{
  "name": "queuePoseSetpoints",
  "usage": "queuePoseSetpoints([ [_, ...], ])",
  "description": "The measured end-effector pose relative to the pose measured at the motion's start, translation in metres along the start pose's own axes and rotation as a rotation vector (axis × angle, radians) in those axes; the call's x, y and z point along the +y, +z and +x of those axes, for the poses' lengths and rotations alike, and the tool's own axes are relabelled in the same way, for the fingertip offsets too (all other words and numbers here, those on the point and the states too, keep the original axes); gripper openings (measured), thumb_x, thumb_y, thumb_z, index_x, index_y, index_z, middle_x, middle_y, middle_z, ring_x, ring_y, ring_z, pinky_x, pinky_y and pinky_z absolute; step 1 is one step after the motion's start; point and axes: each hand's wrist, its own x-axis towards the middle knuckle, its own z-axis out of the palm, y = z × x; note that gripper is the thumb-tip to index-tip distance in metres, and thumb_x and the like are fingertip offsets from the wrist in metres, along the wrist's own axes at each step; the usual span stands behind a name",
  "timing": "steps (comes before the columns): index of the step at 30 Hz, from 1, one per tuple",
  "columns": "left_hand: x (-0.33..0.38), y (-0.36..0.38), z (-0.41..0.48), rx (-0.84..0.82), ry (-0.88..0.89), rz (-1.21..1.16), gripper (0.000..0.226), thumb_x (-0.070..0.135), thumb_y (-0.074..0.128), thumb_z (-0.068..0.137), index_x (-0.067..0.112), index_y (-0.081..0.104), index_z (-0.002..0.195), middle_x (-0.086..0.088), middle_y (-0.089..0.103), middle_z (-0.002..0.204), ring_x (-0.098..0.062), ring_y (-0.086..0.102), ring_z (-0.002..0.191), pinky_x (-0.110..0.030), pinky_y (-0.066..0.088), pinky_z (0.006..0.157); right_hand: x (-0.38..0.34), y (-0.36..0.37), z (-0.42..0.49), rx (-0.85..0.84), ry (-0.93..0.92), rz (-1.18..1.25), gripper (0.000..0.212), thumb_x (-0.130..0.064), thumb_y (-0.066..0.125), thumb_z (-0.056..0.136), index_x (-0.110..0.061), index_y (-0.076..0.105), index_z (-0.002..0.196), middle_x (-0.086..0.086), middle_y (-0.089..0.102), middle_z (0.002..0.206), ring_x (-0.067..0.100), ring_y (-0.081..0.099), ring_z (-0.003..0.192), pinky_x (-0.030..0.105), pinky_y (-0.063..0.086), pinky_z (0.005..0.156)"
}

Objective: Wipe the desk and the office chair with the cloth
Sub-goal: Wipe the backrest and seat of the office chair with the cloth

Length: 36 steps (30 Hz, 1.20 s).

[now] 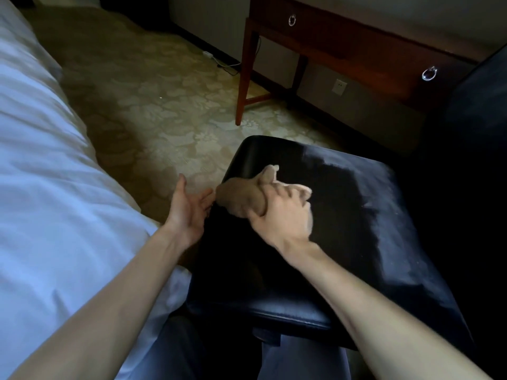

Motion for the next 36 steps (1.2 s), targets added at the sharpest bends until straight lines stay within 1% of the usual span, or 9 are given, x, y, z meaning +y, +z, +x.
queuePoseSetpoints([
  [4,0.018,-0.005,0.012,0.062,0.016,-0.029,0.083,0.076,0.022,0.099,0.007,0.063,0.122,-0.017,0.079,0.104,-0.029,0.079,0.088,-0.036,0.059,0.072,-0.035,-0.004,0.013,0.023,-0.235,-0.039,0.041,-0.057,0.068,0.082,-0.034,0.066,0.116,-0.003,0.071,0.112,0.027,0.059,0.119,0.05,0.039,0.105],
  [7,0.027,-0.003,0.019,0.139,0.106,0.163,0.075,0.065,0.021,0.105,0.009,0.065,0.127,-0.009,0.068,0.119,-0.019,0.067,0.097,-0.032,0.048,0.083,-0.04,-0.008,0.038,0.089,-0.234,-0.179,0.05,-0.049,0.067,0.088,-0.033,0.058,0.134,-0.001,0.062,0.134,0.03,0.046,0.133,0.053,0.032,0.108],
  [11,0.032,0.005,0.02,0.151,0.211,0.325,0.074,0.067,0.025,0.105,0.016,0.047,0.153,-0.007,0.047,0.156,-0.019,0.043,0.145,-0.037,0.031,0.121,-0.047,-0.005,0.047,-0.11,-0.114,-0.155,0.049,-0.052,0.066,0.088,-0.031,0.059,0.132,0.003,0.06,0.136,0.034,0.043,0.134,0.053,0.033,0.107],
  [16,0.033,0.02,0.029,0.073,0.251,0.442,0.067,0.068,0.022,0.105,0.025,0.059,0.141,0.008,0.056,0.127,0.009,0.058,0.106,-0.013,0.042,0.088,-0.055,-0.006,0.039,-0.305,-0.334,-0.141,0.034,-0.059,0.067,0.075,-0.04,0.064,0.103,-0.006,0.063,0.093,0.032,0.055,0.116,0.049,0.036,0.093],
  [21,0.023,0.01,0.037,0.026,0.43,0.712,0.047,0.041,0.038,0.112,0.021,0.047,0.154,0.013,0.05,0.137,0.001,0.044,0.128,-0.004,0.037,0.093,-0.02,-0.012,0.089,0.029,-0.163,-0.263,0.061,-0.05,0.067,0.087,-0.041,0.051,0.144,-0.003,0.06,0.138,0.032,0.039,0.135,0.049,0.037,0.101],
  [24,0.009,-0.003,0.037,-0.02,0.467,0.865,0.046,0.028,0.053,0.108,0.026,0.047,0.154,0.009,0.054,0.148,-0.005,0.048,0.137,-0.024,0.042,0.109,0.005,-0.012,0.127,0.214,0.041,-0.103,0.066,-0.047,0.067,0.089,-0.038,0.045,0.15,0.002,0.056,0.147,0.036,0.04,0.136,0.053,0.038,0.103],
  [26,0.005,-0.007,0.037,-0.025,0.471,0.926,0.049,0.037,0.057,0.103,0.035,0.049,0.151,0.011,0.058,0.142,-0.008,0.054,0.134,-0.023,0.047,0.103,0.014,-0.009,0.148,0.311,0.105,-0.008,0.065,-0.046,0.068,0.089,-0.037,0.046,0.149,0.003,0.055,0.148,0.039,0.041,0.133,0.057,0.037,0.102],
  [31,0.008,0.0,0.039,-0.107,0.418,1.135,0.09,0.073,0.058,0.08,0.024,0.043,0.154,0.002,0.057,0.147,-0.017,0.054,0.136,-0.044,0.046,0.112,0.009,-0.001,0.174,-0.126,0.025,-0.135,0.076,-0.056,0.058,0.086,-0.042,0.03,0.155,0.011,0.053,0.147,0.044,0.042,0.136,0.064,0.027,0.115],
  [36,0.0,-0.005,0.043,-0.137,0.262,1.277,0.081,0.069,0.04,0.099,0.021,0.026,0.162,-0.01,0.044,0.158,-0.03,0.043,0.145,-0.047,0.039,0.117,0.001,-0.011,0.123,-0.201,-0.135,-0.099,0.07,-0.056,0.065,0.079,-0.041,0.045,0.145,0.003,0.056,0.133,0.037,0.045,0.129,0.055,0.039,0.102],
])
